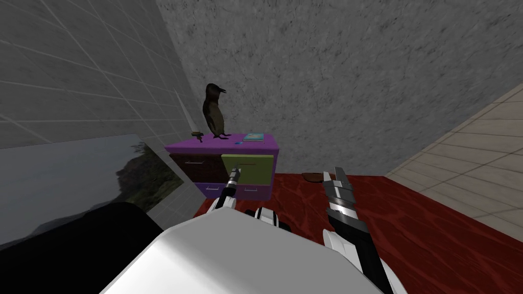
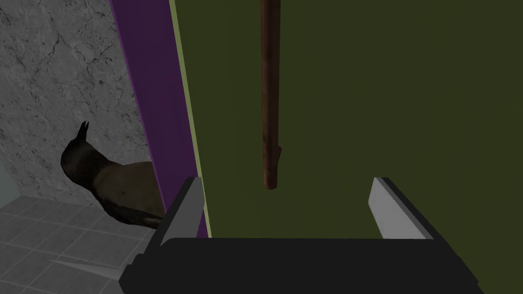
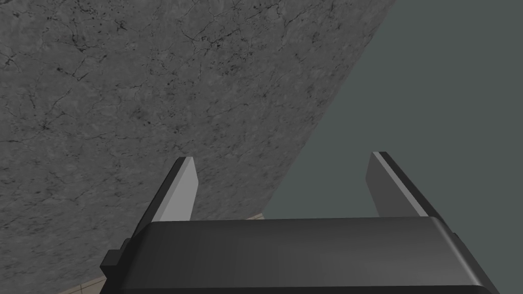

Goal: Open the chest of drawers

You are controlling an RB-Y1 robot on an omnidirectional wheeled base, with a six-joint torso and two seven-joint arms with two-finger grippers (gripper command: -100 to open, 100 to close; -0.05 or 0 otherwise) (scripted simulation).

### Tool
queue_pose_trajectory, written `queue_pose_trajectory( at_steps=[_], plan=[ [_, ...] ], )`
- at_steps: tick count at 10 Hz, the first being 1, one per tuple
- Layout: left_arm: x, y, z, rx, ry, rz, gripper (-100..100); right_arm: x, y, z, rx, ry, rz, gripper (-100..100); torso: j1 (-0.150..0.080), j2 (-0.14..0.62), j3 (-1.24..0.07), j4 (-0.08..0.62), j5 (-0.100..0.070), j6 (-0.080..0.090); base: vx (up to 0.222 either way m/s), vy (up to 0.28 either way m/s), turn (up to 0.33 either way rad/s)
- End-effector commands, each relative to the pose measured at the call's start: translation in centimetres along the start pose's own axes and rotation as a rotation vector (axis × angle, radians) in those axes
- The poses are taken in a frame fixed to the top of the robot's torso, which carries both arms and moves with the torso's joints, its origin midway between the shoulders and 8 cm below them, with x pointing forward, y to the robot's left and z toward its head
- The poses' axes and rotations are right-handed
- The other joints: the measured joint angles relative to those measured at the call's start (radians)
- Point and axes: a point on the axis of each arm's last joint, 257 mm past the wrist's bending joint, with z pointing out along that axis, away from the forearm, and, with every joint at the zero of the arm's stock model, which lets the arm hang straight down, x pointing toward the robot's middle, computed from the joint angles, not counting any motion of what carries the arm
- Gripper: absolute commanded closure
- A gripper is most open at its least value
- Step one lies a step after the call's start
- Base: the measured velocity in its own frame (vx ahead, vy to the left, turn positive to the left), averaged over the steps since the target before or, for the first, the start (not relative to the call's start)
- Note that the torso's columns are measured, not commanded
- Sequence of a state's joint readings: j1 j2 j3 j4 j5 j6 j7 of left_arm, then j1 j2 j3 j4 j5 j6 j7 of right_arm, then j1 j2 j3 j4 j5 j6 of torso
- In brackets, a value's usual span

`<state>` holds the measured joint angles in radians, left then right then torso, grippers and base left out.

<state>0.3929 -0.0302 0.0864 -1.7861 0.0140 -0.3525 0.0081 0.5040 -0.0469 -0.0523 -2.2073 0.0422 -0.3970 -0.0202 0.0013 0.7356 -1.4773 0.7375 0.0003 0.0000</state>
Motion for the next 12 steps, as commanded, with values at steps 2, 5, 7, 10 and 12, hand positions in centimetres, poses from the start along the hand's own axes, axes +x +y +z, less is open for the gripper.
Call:
queue_pose_trajectory(
  at_steps=[2,5,7,10,12],
  plan=[
    [0.1,0.2,0.0,-0.002,0.001,-0.001,100,0.0,0.0,0.0,0.0,0.0,0.0,0,-0.001,0.002,0.001,0.0,0.0,0.0,0.001,-0.002,0.012],
    [-1.9,0.0,2.3,0.019,-0.011,0.034,100,0.0,0.0,0.0,-0.001,0.0,0.0,0,0.001,0.001,0.001,-0.002,0.002,0.001,-0.122,-0.034,-0.088],
    [-3.3,0.7,4.0,0.016,-0.024,0.052,100,0.0,0.0,0.0,0.0,0.0,0.0,0,-0.001,0.003,0.002,0.001,0.0,0.0,-0.175,-0.046,-0.09],
    [-4.8,1.1,6.0,0.016,-0.047,0.067,100,0.0,0.0,0.0,0.0,0.0,0.0,0,-0.001,0.001,0.0,0.0,0.0,0.0,-0.121,-0.035,-0.081],
    [-6.1,1.4,7.4,0.013,-0.065,0.074,100,0.0,0.0,0.0,0.0,0.0,0.0,0,-0.002,0.003,0.002,0.001,0.0,0.0,-0.132,-0.042,-0.079]
  ],
)
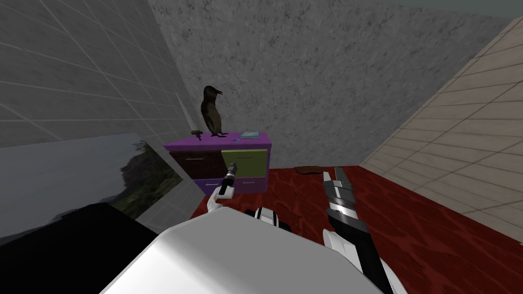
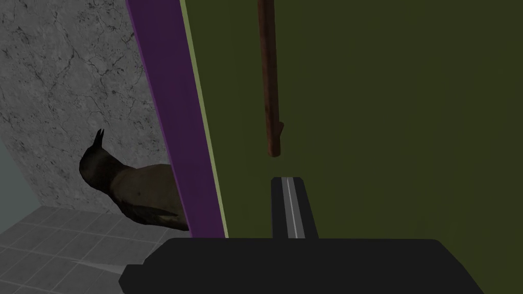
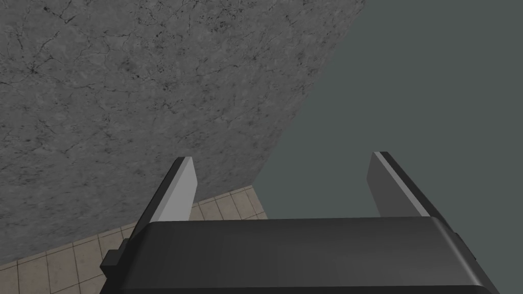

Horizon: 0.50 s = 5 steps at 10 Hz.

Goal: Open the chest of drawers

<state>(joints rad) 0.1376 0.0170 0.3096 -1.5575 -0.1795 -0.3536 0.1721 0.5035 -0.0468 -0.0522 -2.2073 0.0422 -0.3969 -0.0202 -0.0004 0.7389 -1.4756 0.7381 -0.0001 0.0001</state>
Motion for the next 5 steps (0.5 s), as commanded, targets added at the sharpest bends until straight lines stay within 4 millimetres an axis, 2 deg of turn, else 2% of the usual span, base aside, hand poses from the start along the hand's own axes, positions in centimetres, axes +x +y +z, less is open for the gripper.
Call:
queue_pose_trajectory(
  at_steps=[1,2,3,4,5],
  plan=[
    [-1.6,0.4,1.9,-0.001,-0.024,0.008,100,0.0,0.0,0.0,0.0,0.0,0.0,0,0.0,-0.001,0.0,0.0,0.0,0.0,-0.152,-0.071,-0.118],
    [-1.6,0.5,2.6,-0.001,-0.03,0.001,100,0.0,0.0,0.0,0.0,0.0,0.0,0,-0.001,0.001,0.001,0.0,0.0,0.0,-0.138,-0.051,-0.06],
    [-2.7,0.8,3.3,-0.008,-0.044,0.007,100,0.0,0.0,0.0,0.0,0.0,0.0,0,0.001,-0.001,0.0,0.0,0.0,0.0,-0.155,-0.062,-0.109],
    [-2.7,0.8,4.0,-0.005,-0.05,-0.001,100,0.0,0.0,0.0,0.0,0.0,0.0,0,0.0,0.0,0.0,0.0,0.0,0.0,-0.124,-0.055,-0.06],
    [-3.8,1.1,4.6,-0.013,-0.064,0.002,100,0.0,0.0,0.0,0.0,0.0,0.0,0,0.001,-0.002,-0.001,0.0,0.0,0.0,-0.14,-0.058,-0.104]
  ],
)
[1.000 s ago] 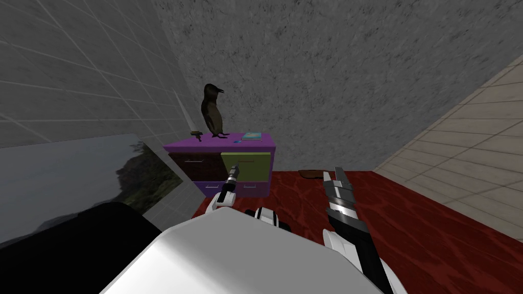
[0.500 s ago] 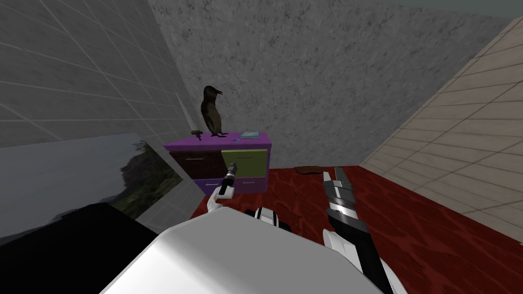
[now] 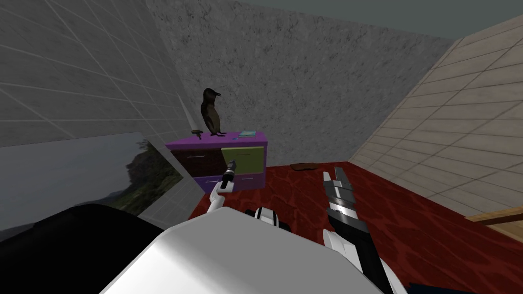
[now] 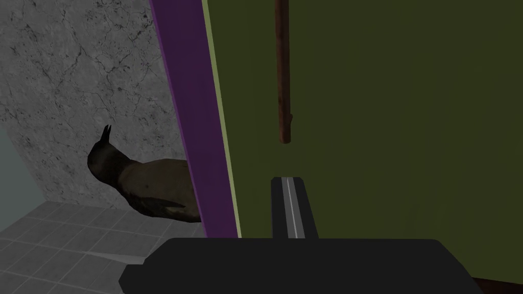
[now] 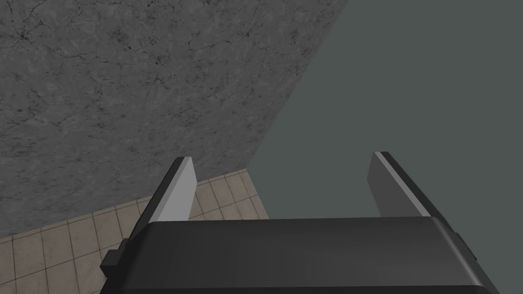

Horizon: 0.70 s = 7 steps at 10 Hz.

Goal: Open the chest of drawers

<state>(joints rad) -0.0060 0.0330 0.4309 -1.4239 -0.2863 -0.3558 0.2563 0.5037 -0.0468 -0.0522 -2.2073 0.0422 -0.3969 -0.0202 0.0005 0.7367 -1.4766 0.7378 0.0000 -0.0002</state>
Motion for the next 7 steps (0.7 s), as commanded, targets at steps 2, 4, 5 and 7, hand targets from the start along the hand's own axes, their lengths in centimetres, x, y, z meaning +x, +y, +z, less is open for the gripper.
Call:
queue_pose_trajectory(
  at_steps=[2,4,5,7],
  plan=[
    [-2.2,0.5,2.6,-0.013,-0.04,-0.011,100,0.0,0.0,0.0,0.0,0.0,0.0,0,0.001,0.0,0.0,0.0,0.0,0.0,-0.123,-0.04,-0.084],
    [-3.1,1.1,3.9,-0.027,-0.063,-0.03,100,0.0,0.0,0.0,0.0,0.0,0.0,0,0.0,0.001,0.0,0.0,0.0,0.0,-0.126,-0.04,-0.082],
    [-2.8,0.6,4.7,-0.017,-0.065,-0.041,100,0.0,0.0,0.0,0.0,0.0,0.0,0,0.0,0.002,0.001,0.0,0.0,0.0,-0.117,-0.048,-0.071],
    [-4.0,0.0,4.7,-0.006,-0.064,-0.011,-100,0.0,0.0,0.0,0.0,0.0,0.0,0,0.001,-0.002,-0.001,-0.001,0.0,0.0,-0.022,-0.012,-0.004]
  ],
)
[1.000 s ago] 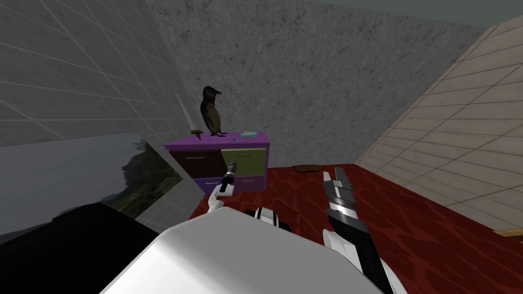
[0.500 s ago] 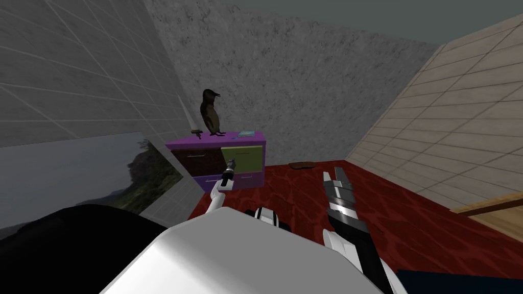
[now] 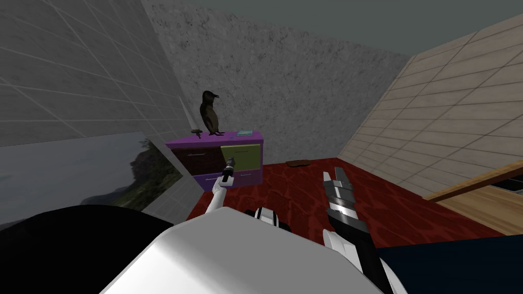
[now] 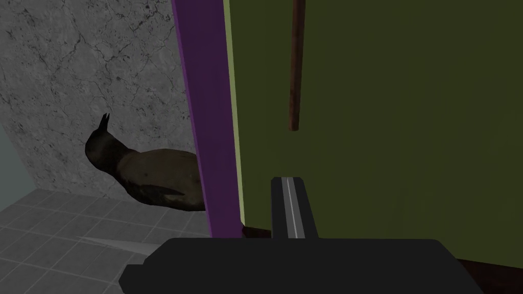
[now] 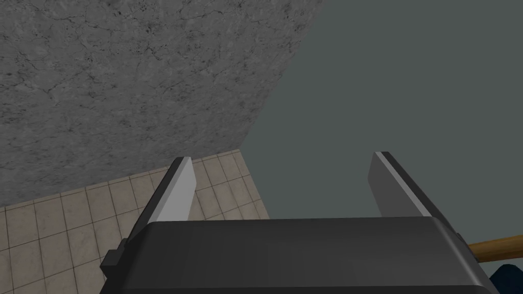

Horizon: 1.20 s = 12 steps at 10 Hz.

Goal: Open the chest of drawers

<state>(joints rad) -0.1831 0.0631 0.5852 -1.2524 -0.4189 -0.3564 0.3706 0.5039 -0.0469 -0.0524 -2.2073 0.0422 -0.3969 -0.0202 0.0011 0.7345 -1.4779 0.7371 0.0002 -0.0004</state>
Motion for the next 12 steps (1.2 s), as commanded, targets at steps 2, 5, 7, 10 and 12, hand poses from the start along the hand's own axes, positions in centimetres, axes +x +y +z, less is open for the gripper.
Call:
queue_pose_trajectory(
  at_steps=[2,5,7,10,12],
  plan=[
    [-1.8,-1.8,1.2,0.025,-0.01,0.034,-100,0.0,0.0,0.0,0.0,0.0,0.0,0,0.001,-0.001,-0.001,0.0,0.0,0.0,0.072,0.033,-0.011],
    [-0.8,-0.9,1.2,-0.001,-0.019,-0.002,-100,0.0,0.0,0.0,0.0,0.0,0.0,0,-0.001,0.001,0.0,0.0,0.0,0.0,0.149,0.061,-0.015],
    [-1.3,-1.8,2.2,0.007,-0.023,0.009,-100,0.0,0.0,0.0,0.0,0.0,0.0,0,-0.003,0.009,0.005,0.002,-0.001,0.0,0.063,0.047,-0.023],
    [-1.3,-1.7,1.9,0.009,-0.019,0.009,100,0.0,0.0,0.0,0.0,0.0,0.0,0,-0.003,0.006,0.003,0.002,-0.001,0.0,-0.014,0.007,-0.001],
    [-1.1,-1.8,2.0,0.008,-0.017,0.009,100,0.0,0.0,0.0,0.0,0.0,0.0,0,-0.005,0.012,0.007,0.003,-0.002,0.0,-0.176,-0.063,0.007]
  ],
)
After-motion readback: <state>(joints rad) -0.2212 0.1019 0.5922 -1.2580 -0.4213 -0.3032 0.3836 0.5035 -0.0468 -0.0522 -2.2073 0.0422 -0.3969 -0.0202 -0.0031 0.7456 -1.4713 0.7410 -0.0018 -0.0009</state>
